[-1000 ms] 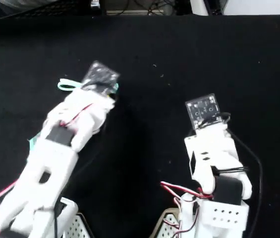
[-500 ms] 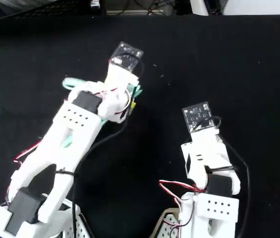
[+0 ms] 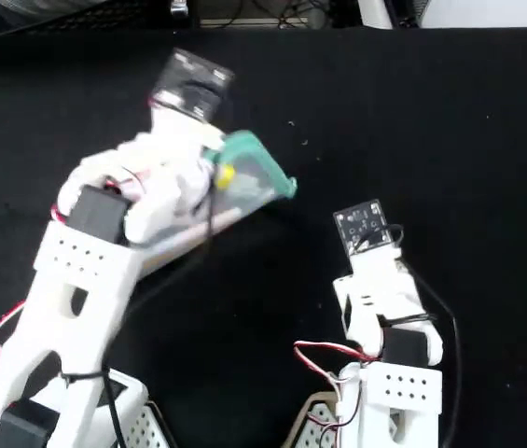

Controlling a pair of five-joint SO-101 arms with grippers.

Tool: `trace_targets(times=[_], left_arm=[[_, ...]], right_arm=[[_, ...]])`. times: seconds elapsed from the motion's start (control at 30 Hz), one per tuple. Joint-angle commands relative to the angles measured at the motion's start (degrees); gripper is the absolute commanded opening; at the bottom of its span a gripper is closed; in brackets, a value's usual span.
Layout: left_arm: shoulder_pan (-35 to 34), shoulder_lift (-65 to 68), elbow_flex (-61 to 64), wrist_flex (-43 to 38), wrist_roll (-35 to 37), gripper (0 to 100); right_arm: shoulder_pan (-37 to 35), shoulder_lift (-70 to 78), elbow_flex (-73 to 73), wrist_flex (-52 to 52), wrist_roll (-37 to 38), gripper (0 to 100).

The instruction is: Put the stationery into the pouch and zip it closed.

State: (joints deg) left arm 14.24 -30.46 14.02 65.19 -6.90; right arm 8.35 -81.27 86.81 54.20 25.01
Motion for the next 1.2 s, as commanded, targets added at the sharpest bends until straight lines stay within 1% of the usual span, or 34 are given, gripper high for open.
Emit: trace_targets(times=[0.0,0.1,0.23,0.33,0.43,0.5,0.57,0.67,0.8,0.87,0.93,1.0,1.07,1.17], left_arm=[[-7.2,1.1,1.8,-12.1,0.1,22],[-9.7,2.8,3.6,-17.7,0.0,22],[-9.9,3.4,4.4,-17.9,0.0,22],[-10.1,1.5,5.1,-13.5,-0.4,22],[-11.6,-2.8,7.8,-4.4,-0.4,19],[-14.4,-6.2,12.4,-2.3,-0.4,12],[-17.7,-9.6,18.8,-3.8,-1.8,3],[-21.8,-15.6,30.2,-3.3,-5.9,5],[-27.4,-26.4,43.9,-4.0,-6.9,5],[-30.6,-31.5,49.1,-7.5,-6.9,5],[-32.9,-35.5,53.9,-10.9,-6.9,5],[-33.0,-39.6,59.1,-12.8,-6.9,5],[-33.0,-42.8,64.0,-14.3,-6.9,5],[-33.0,-47.4,71.3,-17.9,-6.6,5]], right_arm=[[-1.0,-0.6,-0.2,-0.6,-0.1,1.4],[-1.1,-0.6,-0.2,-0.8,-0.1,1.4],[-1.1,-0.6,-0.2,-0.8,-0.1,1.4],[-1.1,-0.6,-0.1,-0.8,-0.1,1.4],[-1.1,-0.6,-0.1,-1.0,-0.4,1.4],[-1.1,-0.6,-0.1,-1.0,-0.5,1.4],[-1.1,-0.7,-0.2,-1.0,-0.5,1.3],[-1.1,-0.7,-0.7,-1.0,-2.8,1.3],[-1.1,-0.7,-0.3,-1.0,-7.2,1.4],[-1.1,-0.7,-0.2,-1.0,-8.9,1.4],[-1.2,-0.7,-0.2,-1.0,-12.6,1.5],[-1.2,-0.7,-0.1,-1.0,-17.8,1.5],[-1.2,-0.7,0.0,-0.7,-21.1,1.5],[-1.3,-0.7,2.2,-1.8,-21.8,1.5]])
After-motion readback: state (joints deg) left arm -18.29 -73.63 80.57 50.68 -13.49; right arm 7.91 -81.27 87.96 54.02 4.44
